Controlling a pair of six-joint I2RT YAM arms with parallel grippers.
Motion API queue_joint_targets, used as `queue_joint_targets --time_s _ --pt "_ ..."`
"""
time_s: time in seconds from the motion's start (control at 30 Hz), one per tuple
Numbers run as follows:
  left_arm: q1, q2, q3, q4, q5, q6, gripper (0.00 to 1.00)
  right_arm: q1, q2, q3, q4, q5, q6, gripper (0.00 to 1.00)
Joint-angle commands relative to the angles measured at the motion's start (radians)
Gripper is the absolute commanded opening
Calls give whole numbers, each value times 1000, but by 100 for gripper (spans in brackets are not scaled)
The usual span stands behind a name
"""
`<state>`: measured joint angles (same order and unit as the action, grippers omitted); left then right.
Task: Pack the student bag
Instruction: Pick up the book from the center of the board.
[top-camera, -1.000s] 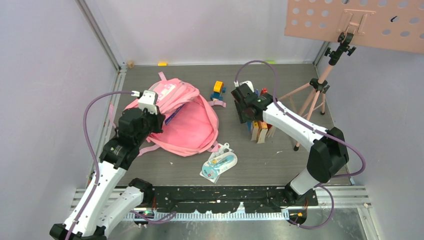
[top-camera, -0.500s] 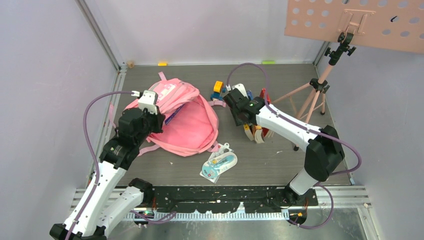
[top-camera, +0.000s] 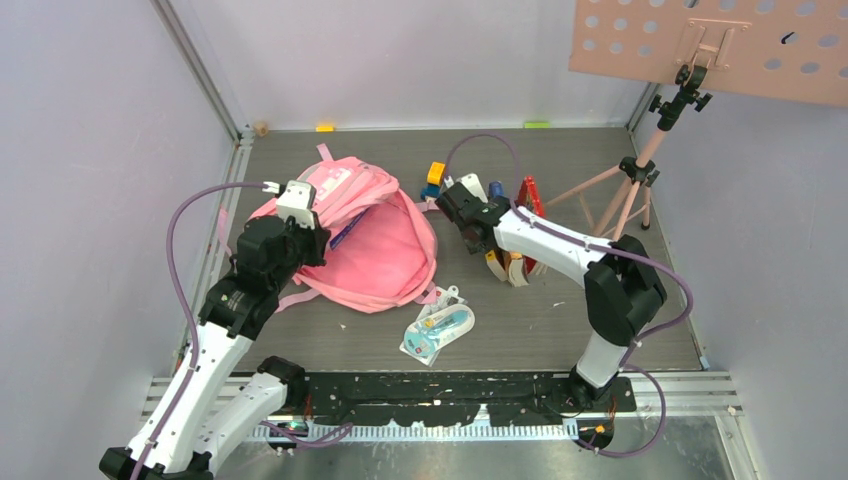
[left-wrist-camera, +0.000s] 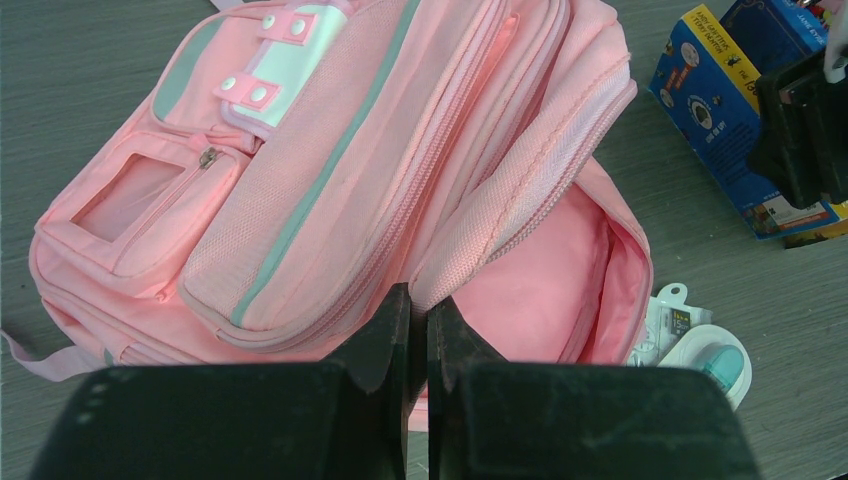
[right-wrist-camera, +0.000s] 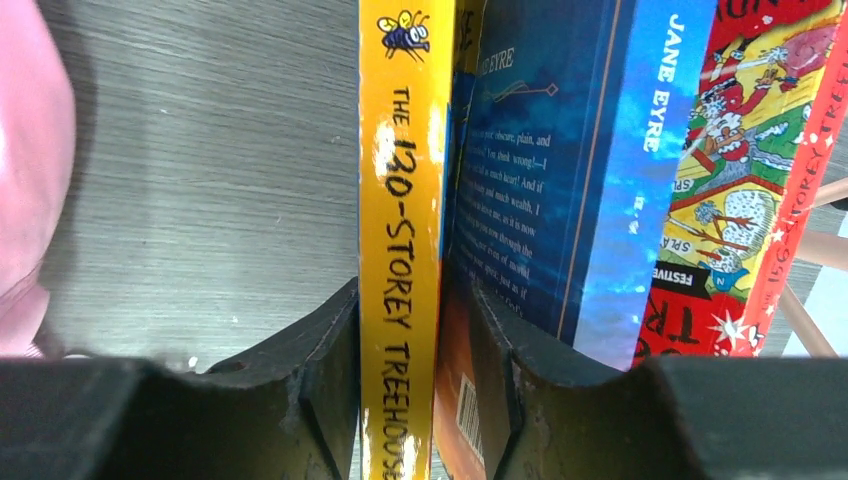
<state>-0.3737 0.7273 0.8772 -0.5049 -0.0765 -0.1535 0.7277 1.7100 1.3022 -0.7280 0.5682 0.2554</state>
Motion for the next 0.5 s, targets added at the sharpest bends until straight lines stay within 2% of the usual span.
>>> queue_joint_targets --time_s 0.0,0.33,0.47 --pt "2 -12 10 106 -25 3 0 0 43 50 21 95 -8 42" --pt "3 -9 9 106 -23 3 0 0 16 73 9 59 18 8" --pt "3 -8 9 106 -24 4 0 0 -8 89 -5 56 27 1"
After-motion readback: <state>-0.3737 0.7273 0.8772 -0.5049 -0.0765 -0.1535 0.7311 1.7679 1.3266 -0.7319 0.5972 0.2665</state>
